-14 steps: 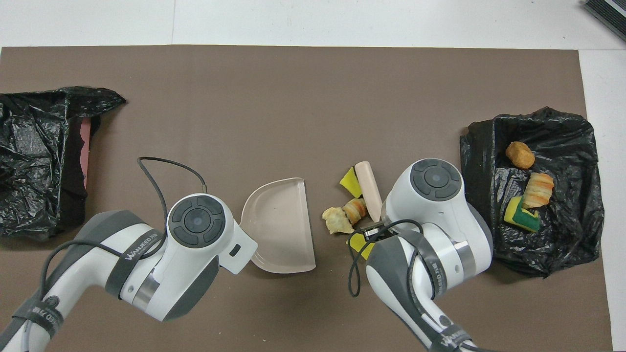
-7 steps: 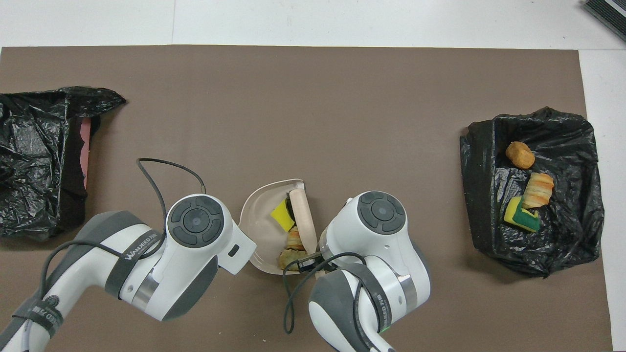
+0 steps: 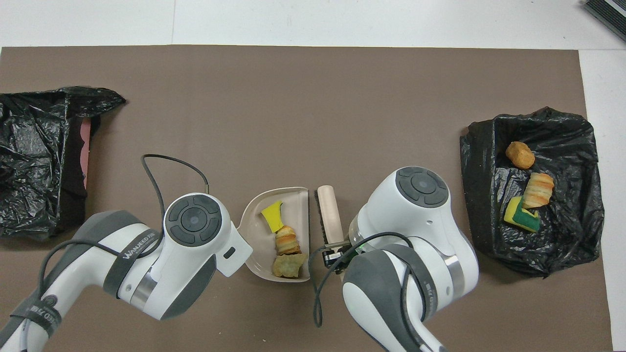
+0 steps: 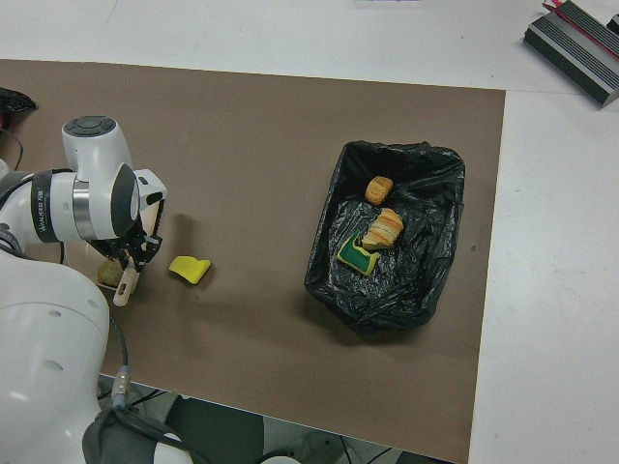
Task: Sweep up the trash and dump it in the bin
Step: 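Sweep the remaining sponges and bread into the dustpan with the right gripper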
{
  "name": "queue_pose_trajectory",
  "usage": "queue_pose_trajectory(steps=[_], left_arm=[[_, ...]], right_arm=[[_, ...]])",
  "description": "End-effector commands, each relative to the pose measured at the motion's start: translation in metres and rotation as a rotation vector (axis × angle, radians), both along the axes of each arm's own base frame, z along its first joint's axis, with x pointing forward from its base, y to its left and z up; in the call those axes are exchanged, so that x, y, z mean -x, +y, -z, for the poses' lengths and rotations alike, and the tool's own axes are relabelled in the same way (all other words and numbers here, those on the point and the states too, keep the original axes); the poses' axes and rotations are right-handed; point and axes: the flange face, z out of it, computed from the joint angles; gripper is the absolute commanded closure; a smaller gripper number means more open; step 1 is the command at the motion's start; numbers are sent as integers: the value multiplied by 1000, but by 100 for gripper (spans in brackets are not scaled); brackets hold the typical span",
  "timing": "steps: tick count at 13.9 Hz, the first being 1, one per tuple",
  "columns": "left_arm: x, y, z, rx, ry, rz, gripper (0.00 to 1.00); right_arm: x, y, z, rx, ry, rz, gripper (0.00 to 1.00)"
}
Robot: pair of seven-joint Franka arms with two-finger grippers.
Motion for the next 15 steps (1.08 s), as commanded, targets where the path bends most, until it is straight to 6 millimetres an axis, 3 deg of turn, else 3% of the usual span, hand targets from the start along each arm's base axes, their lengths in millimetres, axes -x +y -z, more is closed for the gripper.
queue_pose_trajectory(steps=[1, 3, 8, 10, 12, 15], left_arm=[[10, 0, 8, 1, -7, 4, 100], [13, -5, 18, 19, -41, -59, 100], [15, -6, 19, 19, -45, -62, 100], [19, -7, 19, 16, -45, -54, 100], [21, -7, 19, 14, -42, -50, 100], [21, -6, 20, 13, -40, -44, 100]], right_arm=[[29, -13, -14, 157, 4, 73, 100], [53, -27, -4, 231, 10, 123, 100], [104, -63, 28, 317, -11, 295, 100], [113, -71, 38, 315, -47, 336, 100], [110, -55, 53, 316, -73, 399, 100], [107, -1, 80, 272, -118, 390, 100]])
